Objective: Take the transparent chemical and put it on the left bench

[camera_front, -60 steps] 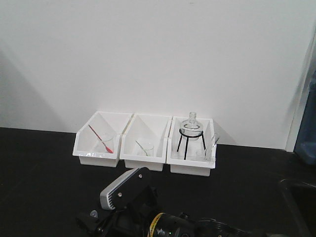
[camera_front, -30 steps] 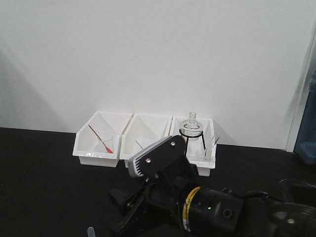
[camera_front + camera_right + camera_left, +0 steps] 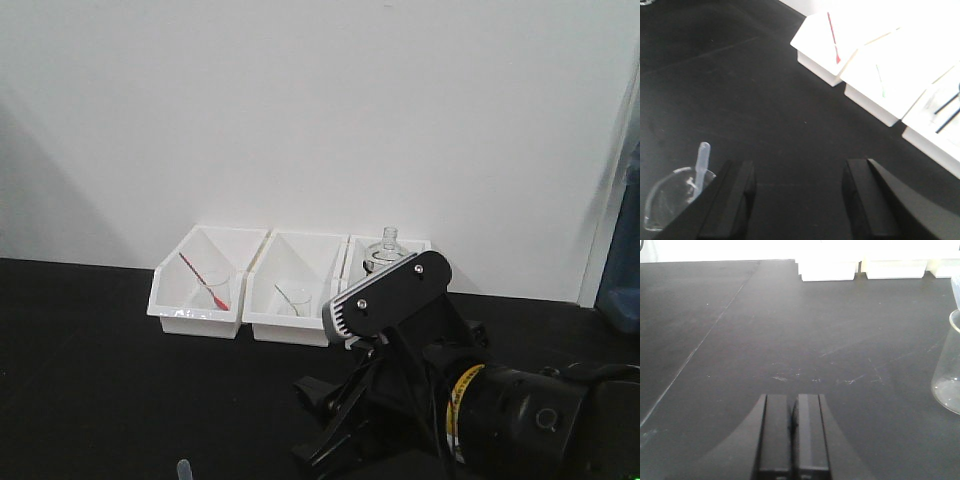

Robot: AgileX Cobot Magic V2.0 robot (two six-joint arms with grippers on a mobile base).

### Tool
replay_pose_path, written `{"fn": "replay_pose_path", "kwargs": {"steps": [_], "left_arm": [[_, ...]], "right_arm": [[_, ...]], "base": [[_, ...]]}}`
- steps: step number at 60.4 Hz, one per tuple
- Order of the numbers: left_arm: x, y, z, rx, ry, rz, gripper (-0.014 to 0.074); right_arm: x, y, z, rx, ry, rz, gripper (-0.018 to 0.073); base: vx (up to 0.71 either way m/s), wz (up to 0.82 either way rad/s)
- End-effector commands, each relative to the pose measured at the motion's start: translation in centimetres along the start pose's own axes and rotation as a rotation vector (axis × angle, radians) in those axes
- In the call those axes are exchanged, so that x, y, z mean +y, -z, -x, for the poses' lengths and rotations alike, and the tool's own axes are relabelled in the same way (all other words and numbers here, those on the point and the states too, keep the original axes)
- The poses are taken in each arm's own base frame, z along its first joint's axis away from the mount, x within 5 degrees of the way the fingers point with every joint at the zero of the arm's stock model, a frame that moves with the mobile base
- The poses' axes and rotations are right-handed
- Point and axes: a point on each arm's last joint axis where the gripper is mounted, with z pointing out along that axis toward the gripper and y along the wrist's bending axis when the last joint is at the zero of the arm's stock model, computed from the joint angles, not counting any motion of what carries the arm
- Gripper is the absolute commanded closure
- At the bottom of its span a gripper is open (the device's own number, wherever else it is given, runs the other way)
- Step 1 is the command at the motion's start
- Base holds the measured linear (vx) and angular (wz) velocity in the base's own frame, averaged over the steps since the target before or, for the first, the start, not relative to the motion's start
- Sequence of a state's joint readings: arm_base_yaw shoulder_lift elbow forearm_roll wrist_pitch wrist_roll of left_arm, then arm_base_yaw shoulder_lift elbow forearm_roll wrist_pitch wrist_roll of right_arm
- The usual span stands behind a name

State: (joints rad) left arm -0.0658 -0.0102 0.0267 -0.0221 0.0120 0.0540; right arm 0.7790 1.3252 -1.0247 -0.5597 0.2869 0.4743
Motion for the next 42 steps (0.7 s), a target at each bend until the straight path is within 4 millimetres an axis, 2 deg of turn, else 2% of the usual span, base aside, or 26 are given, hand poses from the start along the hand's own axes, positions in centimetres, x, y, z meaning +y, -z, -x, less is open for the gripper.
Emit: {"fn": "replay_pose_path", "kwargs": {"steps": [1,7,12,18,22,24,33,39,42], "left_arm": [[0.0,0.1,0.3,-0.081,0.009,0.002,0.0600],[0.0,0.1,0.3,-0.081,0.009,0.002,0.0600],[0.0,0.1,0.3,-0.081,0.009,0.002,0.0600],[0.0,0.1,0.3,-0.081,0.009,0.002,0.0600],[0.0,0.1,0.3,-0.081,0.009,0.002,0.0600],[0.0,0.1,0.3,-0.081,0.009,0.002,0.0600],[0.0,0.1,0.3,-0.081,0.009,0.002,0.0600],[0.0,0.1,0.3,-0.081,0.009,0.002,0.0600],[0.0,0.1,0.3,-0.081,0.009,0.002,0.0600]], "right_arm": [[-0.4,1.3,1.8,-0.097,0.044,-0.008,0.0143],[-0.5,1.4,1.8,-0.094,0.059,-0.016,0.0219],[-0.7,1.9,1.9,-0.086,0.074,-0.030,0.0316],[-2.1,3.1,1.7,-0.094,0.033,-0.050,0.0456],[-3.4,4.1,0.6,-0.135,-0.019,-0.060,0.0538],[-4.2,4.8,-0.3,-0.172,-0.056,-0.073,0.0574],[-6.8,8.8,-6.7,-0.334,-0.101,-0.222,0.0569],[-7.3,12.1,-11.6,-0.384,-0.122,-0.376,0.0567],[-7.2,13.3,-13.3,-0.380,-0.151,-0.434,0.0566]], "base": [[0.00,0.00],[0.00,0.00],[0.00,0.00],[0.00,0.00],[0.00,0.00],[0.00,0.00],[0.00,0.00],[0.00,0.00],[0.00,0.00]]}}
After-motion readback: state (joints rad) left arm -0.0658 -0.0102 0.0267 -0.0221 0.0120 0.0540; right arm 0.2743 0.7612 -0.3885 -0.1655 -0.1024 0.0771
